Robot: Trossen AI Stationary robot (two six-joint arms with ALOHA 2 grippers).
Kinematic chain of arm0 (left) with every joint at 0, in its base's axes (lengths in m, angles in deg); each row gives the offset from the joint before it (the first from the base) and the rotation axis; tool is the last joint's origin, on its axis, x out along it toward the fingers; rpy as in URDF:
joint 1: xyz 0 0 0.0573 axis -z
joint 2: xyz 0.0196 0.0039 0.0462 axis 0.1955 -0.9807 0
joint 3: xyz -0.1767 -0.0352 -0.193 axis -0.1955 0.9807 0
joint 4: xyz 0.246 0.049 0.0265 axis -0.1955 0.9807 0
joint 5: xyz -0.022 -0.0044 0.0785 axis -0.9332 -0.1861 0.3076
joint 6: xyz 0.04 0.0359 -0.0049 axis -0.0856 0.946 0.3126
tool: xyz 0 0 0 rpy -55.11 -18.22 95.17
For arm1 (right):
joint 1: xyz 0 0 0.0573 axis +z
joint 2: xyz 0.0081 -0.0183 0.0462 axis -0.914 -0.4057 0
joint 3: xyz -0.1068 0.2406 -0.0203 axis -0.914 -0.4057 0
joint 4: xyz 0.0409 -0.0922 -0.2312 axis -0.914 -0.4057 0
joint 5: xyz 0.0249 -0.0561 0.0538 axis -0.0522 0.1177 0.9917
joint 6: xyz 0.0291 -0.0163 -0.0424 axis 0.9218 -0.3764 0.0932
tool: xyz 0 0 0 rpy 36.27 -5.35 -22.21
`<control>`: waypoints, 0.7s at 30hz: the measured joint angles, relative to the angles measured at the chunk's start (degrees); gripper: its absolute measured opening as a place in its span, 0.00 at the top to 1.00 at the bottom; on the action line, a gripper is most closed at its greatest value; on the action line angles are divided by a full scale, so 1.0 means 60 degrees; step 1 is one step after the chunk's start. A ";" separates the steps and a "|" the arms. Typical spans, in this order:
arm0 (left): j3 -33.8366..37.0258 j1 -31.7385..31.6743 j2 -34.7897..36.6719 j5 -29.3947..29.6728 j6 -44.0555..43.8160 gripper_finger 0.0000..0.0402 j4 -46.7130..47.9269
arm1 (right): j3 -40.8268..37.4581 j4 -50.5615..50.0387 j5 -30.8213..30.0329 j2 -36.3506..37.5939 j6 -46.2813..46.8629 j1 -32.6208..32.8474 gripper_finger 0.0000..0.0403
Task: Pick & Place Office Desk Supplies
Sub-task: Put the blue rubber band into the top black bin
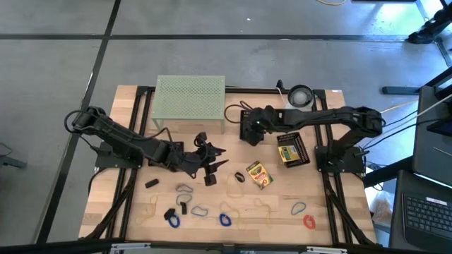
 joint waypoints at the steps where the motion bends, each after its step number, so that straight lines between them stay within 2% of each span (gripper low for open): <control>1: 0.0000 0.0029 0.0000 -0.0004 0.0001 0.60 -0.0001 | 0.0000 0.0012 0.0076 -0.0074 0.0038 -0.0019 0.98; 5: 0.0000 0.0153 0.0000 -0.0004 0.0005 0.61 -0.0001 | 0.0000 0.0009 0.0112 -0.0267 0.0099 -0.0042 0.98; 8: 0.0000 0.0210 0.0000 -0.0005 0.0001 0.61 -0.0001 | 0.0000 0.0026 0.0115 -0.0270 0.0241 -0.0034 0.93; 21: 0.0000 0.0252 0.0000 -0.0011 -0.0228 0.61 0.0044 | 0.0000 -0.0337 0.0372 0.0164 0.0079 -0.0045 0.53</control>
